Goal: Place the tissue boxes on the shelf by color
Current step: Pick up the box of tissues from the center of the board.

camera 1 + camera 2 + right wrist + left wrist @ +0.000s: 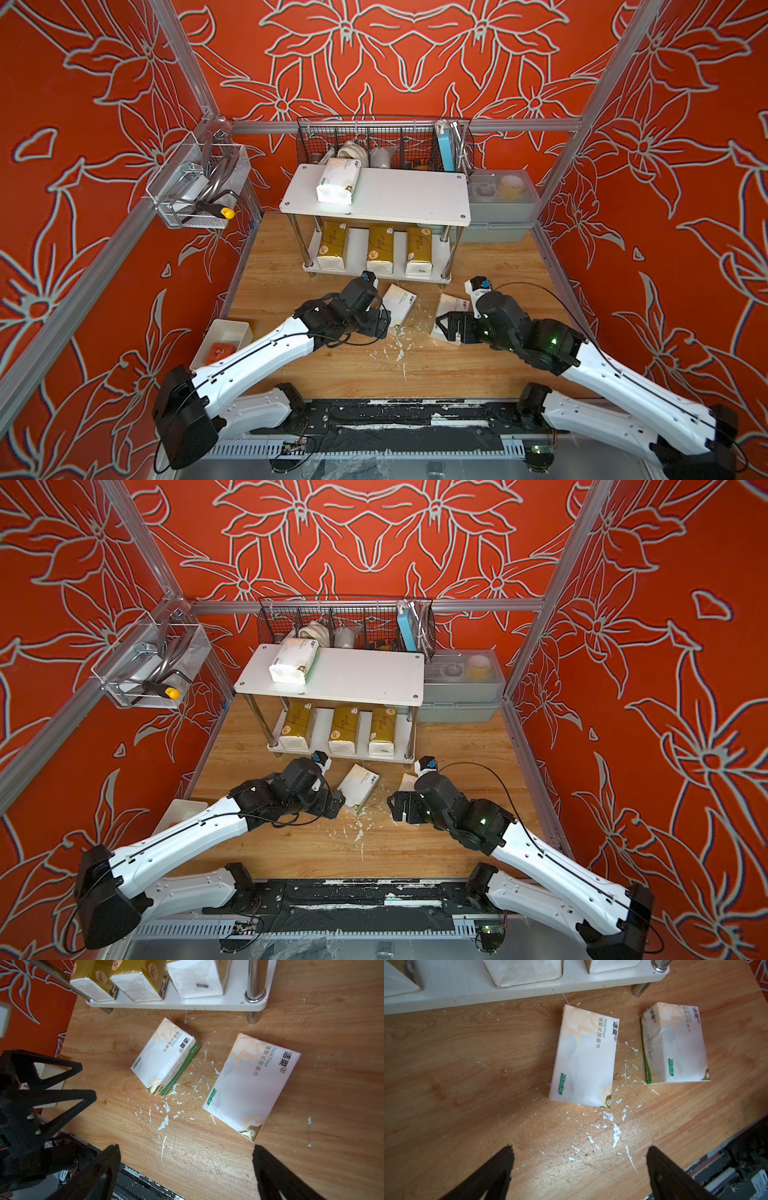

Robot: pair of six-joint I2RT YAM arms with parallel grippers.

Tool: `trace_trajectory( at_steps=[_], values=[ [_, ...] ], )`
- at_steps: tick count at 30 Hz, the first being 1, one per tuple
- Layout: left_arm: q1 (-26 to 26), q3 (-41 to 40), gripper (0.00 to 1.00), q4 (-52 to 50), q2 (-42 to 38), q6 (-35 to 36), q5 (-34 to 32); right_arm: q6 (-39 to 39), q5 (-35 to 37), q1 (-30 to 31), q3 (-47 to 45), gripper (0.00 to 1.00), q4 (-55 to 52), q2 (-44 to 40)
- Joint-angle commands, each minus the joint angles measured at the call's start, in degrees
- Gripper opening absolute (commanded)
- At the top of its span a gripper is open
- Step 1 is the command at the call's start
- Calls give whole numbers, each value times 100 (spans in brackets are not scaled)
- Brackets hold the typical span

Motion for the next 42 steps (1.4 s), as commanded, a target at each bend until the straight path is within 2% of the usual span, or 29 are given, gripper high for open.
trace_trajectory(
  at_steps=[1,8,16,29,42],
  values=[
    [-162,-111,99,552,240,-58,-160,173,-104,-26,-168,99,159,-90],
    [-413,-81,99,991,894,123,-147,373,-450,-26,-463,99,477,-61],
    [-512,72,98,1071,1544,392,-360,387,-438,-26,-551,99,466,-160],
    [-512,283,99,1265,2174,821,-929,376,-381,-24,-600,99,373,-250],
    [-512,360,98,1409,2651,909,-1154,378,-324,-26,-607,99,326,-323]
  ],
)
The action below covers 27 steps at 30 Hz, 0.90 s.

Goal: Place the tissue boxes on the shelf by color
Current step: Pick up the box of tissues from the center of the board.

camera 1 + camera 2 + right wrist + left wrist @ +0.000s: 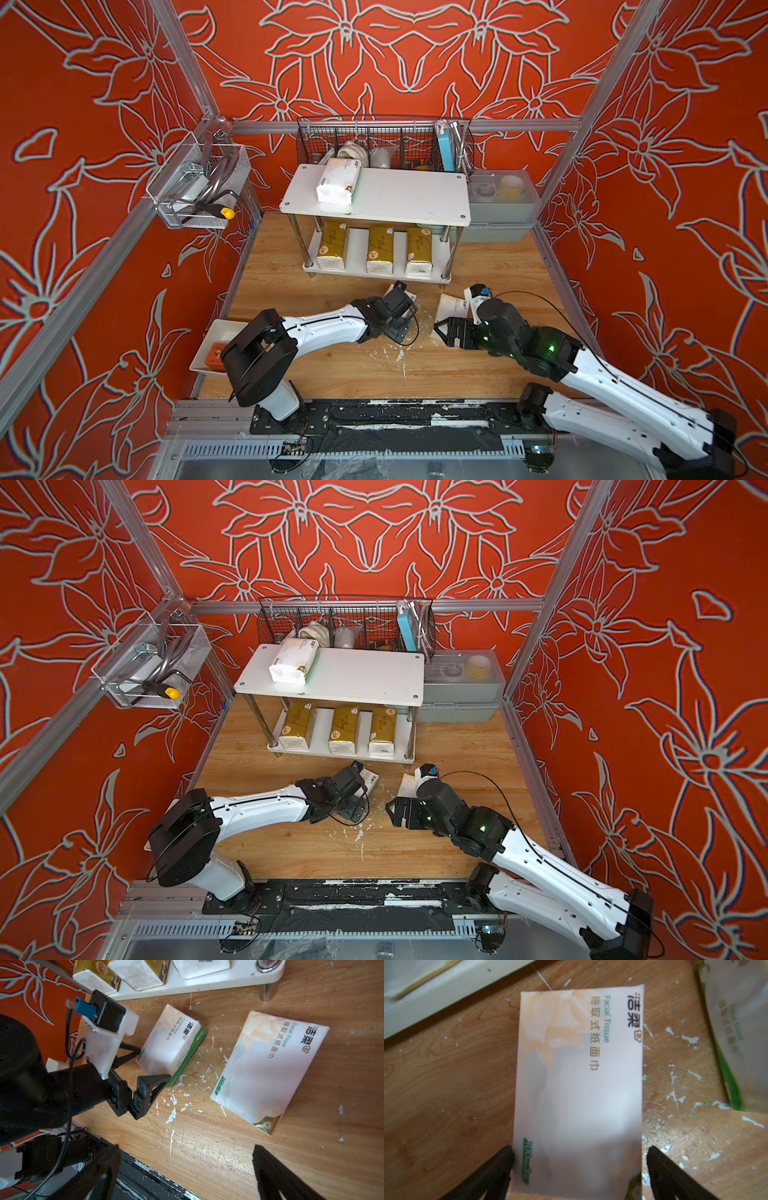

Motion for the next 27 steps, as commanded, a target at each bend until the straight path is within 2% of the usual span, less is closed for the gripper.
trace_trajectory(
  at_steps=[1,16,23,27],
  values=[
    [-36,106,99,59,169,42,-55,11,76,-17,-86,99,-109,-65],
    [-35,7,98,207,520,-204,191,11,94,-17,-59,99,-149,-91],
    [-36,-77,85,222,483,-301,335,4,98,-17,-82,99,-153,-100],
    [-36,-138,81,145,346,-358,458,2,85,-17,-86,99,-145,-102]
  ],
)
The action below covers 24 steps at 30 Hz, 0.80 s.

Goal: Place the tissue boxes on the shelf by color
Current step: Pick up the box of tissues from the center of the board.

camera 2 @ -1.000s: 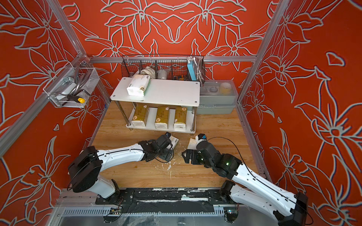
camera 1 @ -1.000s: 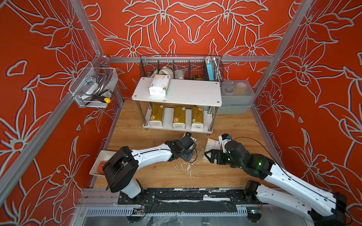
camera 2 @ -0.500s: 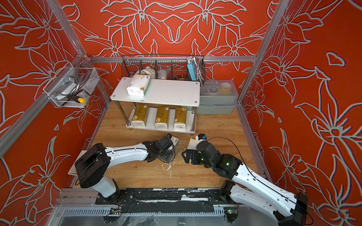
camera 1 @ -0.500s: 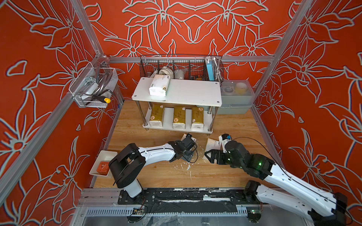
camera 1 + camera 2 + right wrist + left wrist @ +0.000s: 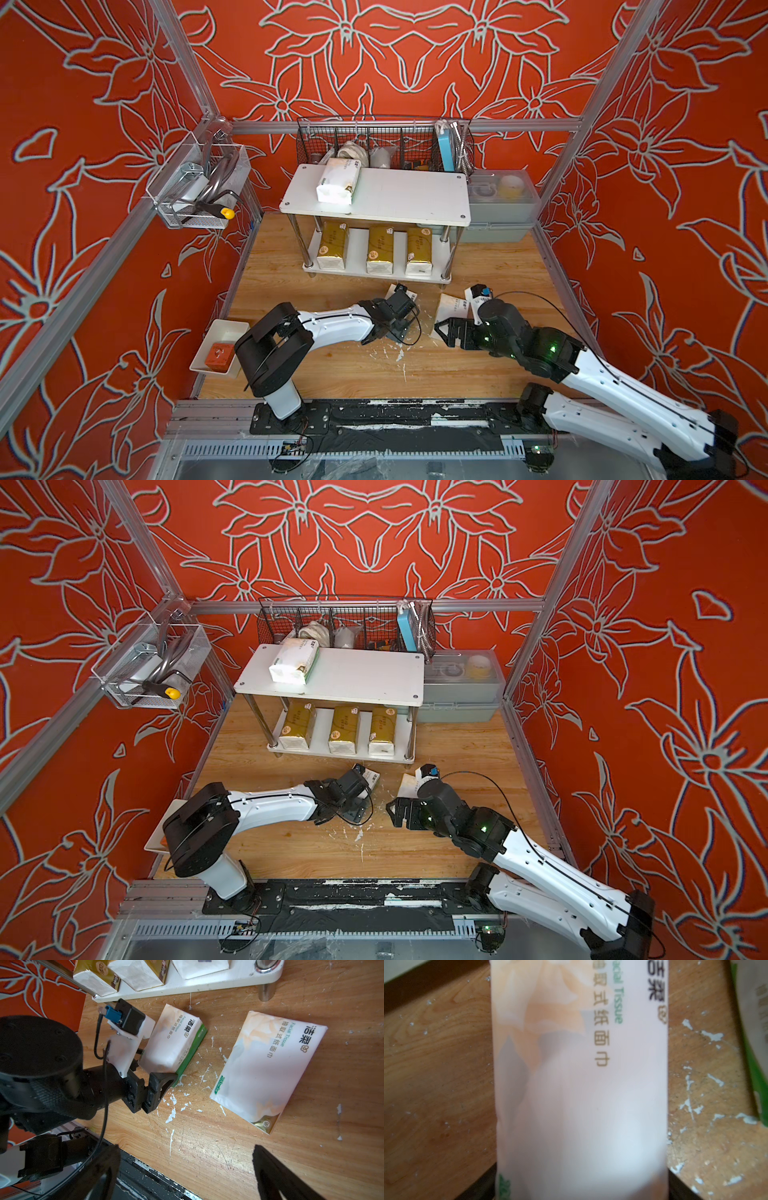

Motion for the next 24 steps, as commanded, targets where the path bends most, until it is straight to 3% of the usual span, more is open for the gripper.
trace_trajectory(
  at_steps=[1,16,24],
  values=[
    [-36,-148,81,-138,-150,-121,293,2,81,-17,-82,99,-114,-63],
    [-45,-285,79,-1094,-2018,-381,516,2,2,-17,121,99,-88,-108],
    [-80,19,79,-1919,-3253,-644,501,-74,-11,-26,389,99,-70,-39]
  ],
)
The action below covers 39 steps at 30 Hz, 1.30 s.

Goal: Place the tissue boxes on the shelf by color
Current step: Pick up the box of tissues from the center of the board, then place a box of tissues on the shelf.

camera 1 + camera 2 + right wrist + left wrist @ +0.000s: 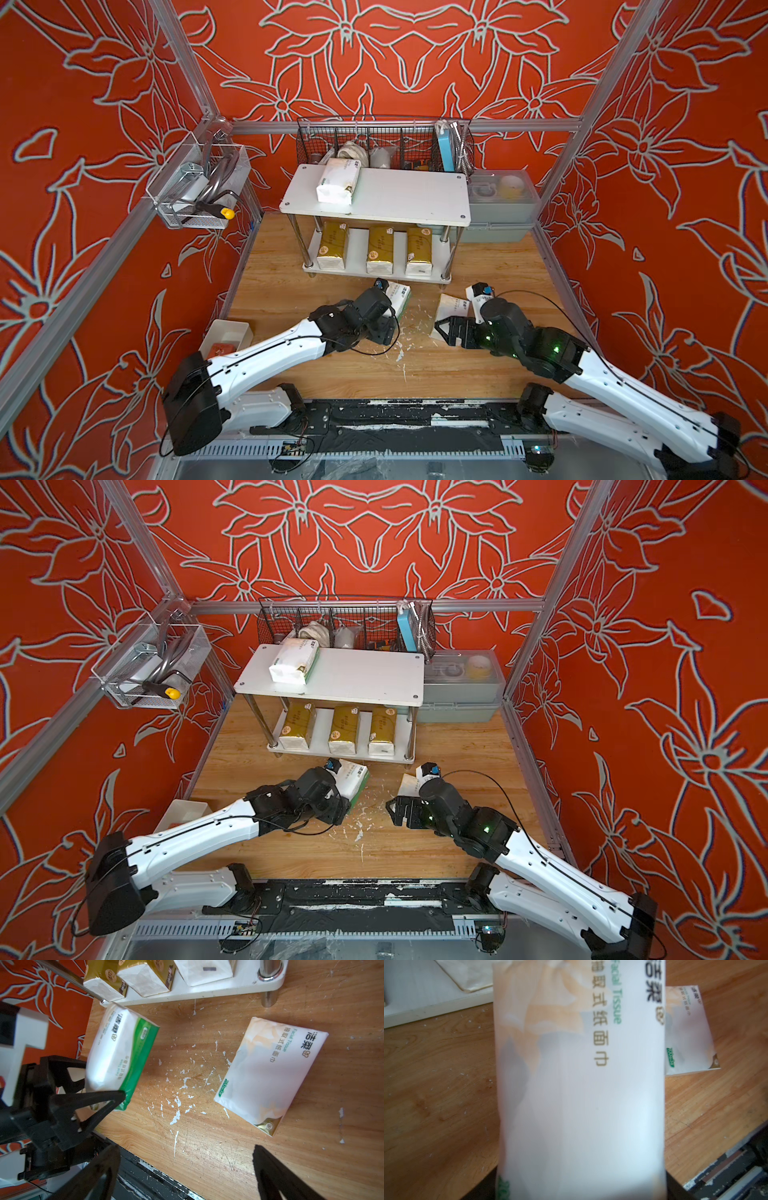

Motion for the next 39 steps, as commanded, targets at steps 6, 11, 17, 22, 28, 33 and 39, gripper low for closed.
trace_trajectory(
  at_steps=[6,11,17,22,28,33,39],
  values=[
    [-53,862,79,-803,-667,-242,-132,-114,-9,-26,304,99,-61,72],
    [-54,1553,79,-958,-572,-161,-263,-97,-40,-26,309,99,-20,84],
    [-54,2552,79,-1201,-169,45,-544,-138,-112,-26,418,99,52,153],
    [-54,3315,80,-1250,222,289,-812,-203,-184,-26,548,99,97,250],
    [-45,4562,81,-1419,891,663,-1134,-237,-216,-26,622,99,106,259],
    [85,5949,83,-1718,1689,1053,-1565,-211,-267,-26,633,99,147,267],
    [592,7406,83,-2060,2723,1280,-1555,-210,-359,-18,738,99,183,349]
  ],
)
